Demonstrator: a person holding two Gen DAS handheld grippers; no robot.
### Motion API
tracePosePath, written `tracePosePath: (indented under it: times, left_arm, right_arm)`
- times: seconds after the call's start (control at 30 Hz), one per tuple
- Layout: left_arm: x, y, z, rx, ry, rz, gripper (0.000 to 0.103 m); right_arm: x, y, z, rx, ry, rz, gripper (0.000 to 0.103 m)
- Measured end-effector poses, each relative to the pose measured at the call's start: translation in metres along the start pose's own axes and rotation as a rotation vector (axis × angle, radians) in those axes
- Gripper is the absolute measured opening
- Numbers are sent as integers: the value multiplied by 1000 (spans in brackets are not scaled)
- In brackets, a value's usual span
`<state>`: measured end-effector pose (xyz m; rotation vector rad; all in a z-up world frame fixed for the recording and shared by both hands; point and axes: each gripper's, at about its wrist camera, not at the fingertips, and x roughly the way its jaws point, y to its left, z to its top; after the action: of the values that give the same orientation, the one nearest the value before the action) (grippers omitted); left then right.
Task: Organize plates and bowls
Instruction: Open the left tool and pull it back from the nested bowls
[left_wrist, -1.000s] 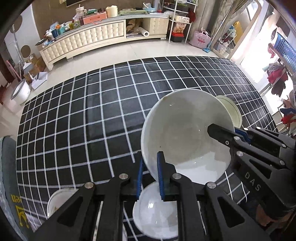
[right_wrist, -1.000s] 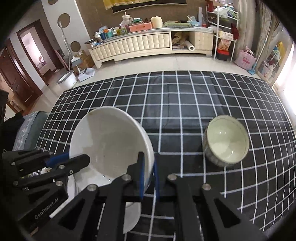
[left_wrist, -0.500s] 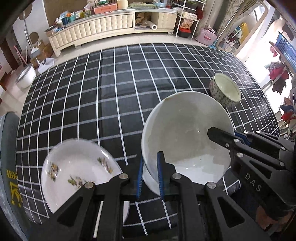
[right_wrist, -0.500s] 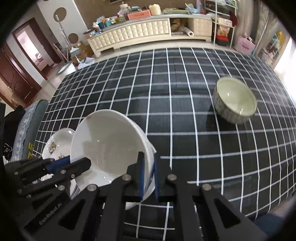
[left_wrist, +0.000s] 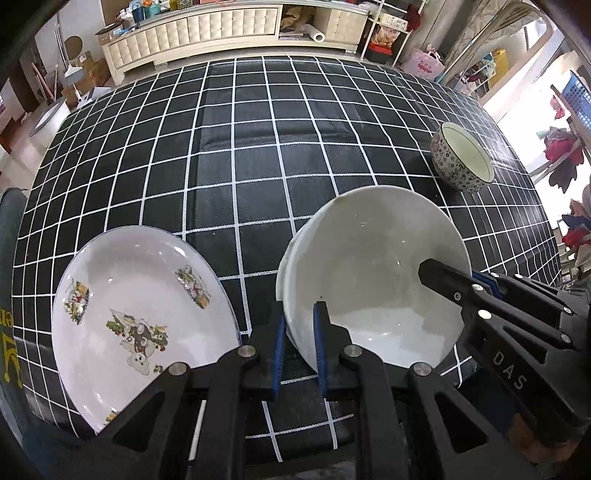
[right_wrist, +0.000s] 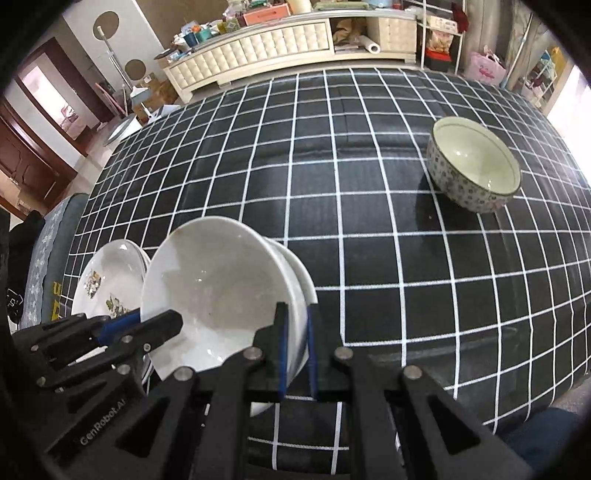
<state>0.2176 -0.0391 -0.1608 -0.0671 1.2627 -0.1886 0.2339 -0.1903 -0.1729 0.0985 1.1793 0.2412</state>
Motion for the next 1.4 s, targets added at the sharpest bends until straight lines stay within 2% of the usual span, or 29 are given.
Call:
tracePosePath:
  times: [0.17, 0.47, 0.53, 0.57, 0.6, 0.67, 0.73, 0.83, 1.13, 1.23, 1.3, 1.4]
  left_arm:
    - [-1, 4, 3, -4, -6, 9, 13]
    - [5, 3, 4, -3, -2, 10, 13]
    - [5, 2, 3, -6, -5, 7, 16]
    - [5, 2, 3, -4, -7, 1, 21]
    - [6, 2, 3, 3, -14, -2, 27]
    - [2, 1, 4, 14, -41, 21, 31]
    - [-4, 1, 5, 17, -67, 27, 33]
    - [-14, 3, 4, 19, -102, 7, 33]
    - [-45, 6, -1, -3, -193, 82, 33]
    - [-56, 6, -2, -12, -211, 68, 33]
    - [-63, 6, -5, -5, -225, 72, 47]
    - [-77, 1, -8, 7, -272, 81, 56]
  right_arm:
    - [5, 1, -1, 18, 36, 12, 13]
    - [2, 2, -1, 14, 32, 1, 14]
    - [1, 2, 0, 18, 32, 5, 17]
    - [0, 3, -1, 19, 30, 5, 18]
    - [-2, 3, -1, 15, 22, -3, 19]
    - [-7, 5, -3, 8, -4, -42, 43]
    - [-16, 3, -5, 3, -45, -61, 51]
    - [-33, 0, -7, 8, -90, -68, 53]
    - [-76, -15, -9, 50, -188, -105, 55]
    - [-86, -15, -11, 50, -210, -115, 55]
    - [-95, -14, -13, 43, -232, -122, 55]
    - [-107, -10, -14, 17, -262, -129, 55]
